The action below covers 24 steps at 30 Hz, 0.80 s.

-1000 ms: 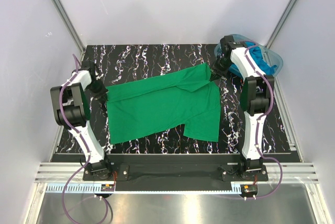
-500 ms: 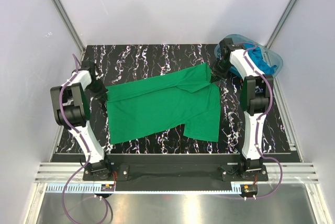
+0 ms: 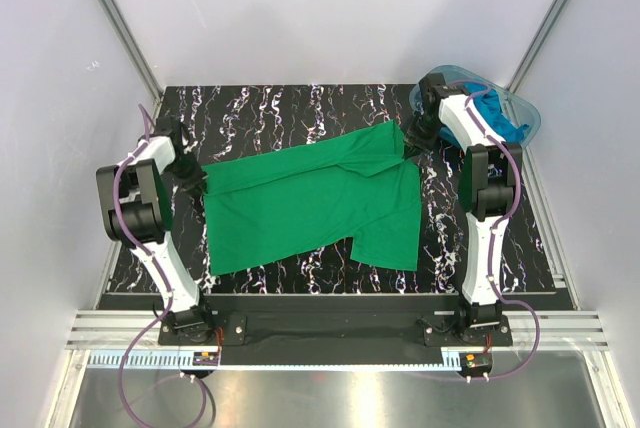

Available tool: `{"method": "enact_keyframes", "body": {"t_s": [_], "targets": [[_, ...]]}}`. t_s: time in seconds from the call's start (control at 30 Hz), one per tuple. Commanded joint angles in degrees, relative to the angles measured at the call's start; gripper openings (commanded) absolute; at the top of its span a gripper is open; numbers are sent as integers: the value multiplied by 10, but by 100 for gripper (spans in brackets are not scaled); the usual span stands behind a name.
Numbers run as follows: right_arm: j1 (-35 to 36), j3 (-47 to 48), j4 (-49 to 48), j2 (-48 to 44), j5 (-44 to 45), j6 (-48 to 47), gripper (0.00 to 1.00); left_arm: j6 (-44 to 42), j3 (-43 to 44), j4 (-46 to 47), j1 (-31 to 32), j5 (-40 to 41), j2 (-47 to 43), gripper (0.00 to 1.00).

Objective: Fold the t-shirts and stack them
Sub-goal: Fold the tshirt

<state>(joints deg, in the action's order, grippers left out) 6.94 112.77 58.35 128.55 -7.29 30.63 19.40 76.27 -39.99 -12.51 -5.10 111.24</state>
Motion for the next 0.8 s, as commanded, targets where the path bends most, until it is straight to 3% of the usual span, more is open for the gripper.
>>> {"method": "enact_keyframes", "body": {"t_s": [0.0, 0.07, 0.1, 0.17, 0.2, 0.33, 0.5, 0.63, 0.77], "targets": [[-4, -11, 2, -9, 16, -19, 3, 1, -18, -2, -6, 19, -35, 24], [-3, -18, 5, -15, 19, -26, 15, 5, -25, 0, -6, 24, -54, 34], [-3, -25, 1, -18, 23, -36, 28, 16, -31, 8, -6, 26, -65, 39], [-3, -30, -17, -39, 38, -44, 38, 31, -35, 14, -6, 23, -95, 53], [-2, -39, -32, -48, 40, -44, 47, 44, -35, 25, -5, 23, -105, 56], [3, -28, -141, -59, 42, -61, 60, 89, -42, 82, -2, 12, -142, 56], [4, 165, -125, 60, 39, -102, 62, 121, -48, 183, 8, -47, -140, 44], [4, 225, -134, 113, 46, -113, 61, 130, -10, 200, 14, -111, -60, 31], [9, 236, -168, 134, 41, -111, 60, 151, 1, 197, 21, -112, -15, 31]]}}
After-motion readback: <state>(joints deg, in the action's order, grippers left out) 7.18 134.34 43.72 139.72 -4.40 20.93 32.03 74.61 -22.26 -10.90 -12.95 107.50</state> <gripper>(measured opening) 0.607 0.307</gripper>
